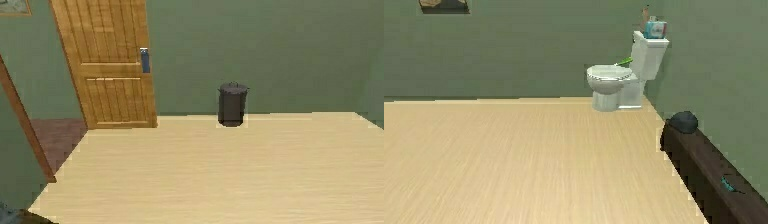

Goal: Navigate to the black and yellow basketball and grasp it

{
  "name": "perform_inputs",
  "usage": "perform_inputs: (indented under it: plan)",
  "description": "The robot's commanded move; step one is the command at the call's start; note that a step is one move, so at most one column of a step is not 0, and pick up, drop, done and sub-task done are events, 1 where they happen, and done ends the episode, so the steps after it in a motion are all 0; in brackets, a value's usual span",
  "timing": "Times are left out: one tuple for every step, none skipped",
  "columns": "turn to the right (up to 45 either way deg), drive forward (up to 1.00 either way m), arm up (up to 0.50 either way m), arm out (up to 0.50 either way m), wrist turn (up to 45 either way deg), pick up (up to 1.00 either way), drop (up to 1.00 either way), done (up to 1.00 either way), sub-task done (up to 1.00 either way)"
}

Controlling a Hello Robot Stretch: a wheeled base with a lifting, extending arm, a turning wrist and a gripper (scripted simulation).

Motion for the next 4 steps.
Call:
perform_inputs:
  plan:
    - [9.0,0.00,0.00,0.00,0.0,0.00,0.00,0.00,0.00]
    - [0.0,0.50,0.00,0.00,0.0,0.00,0.00,0.00,0.00]
    - [-9.0,0.00,0.00,0.00,0.0,0.00,0.00,0.00,0.00]
    - [0.0,0.65,0.00,0.00,0.0,0.00,0.00,0.00,0.00]
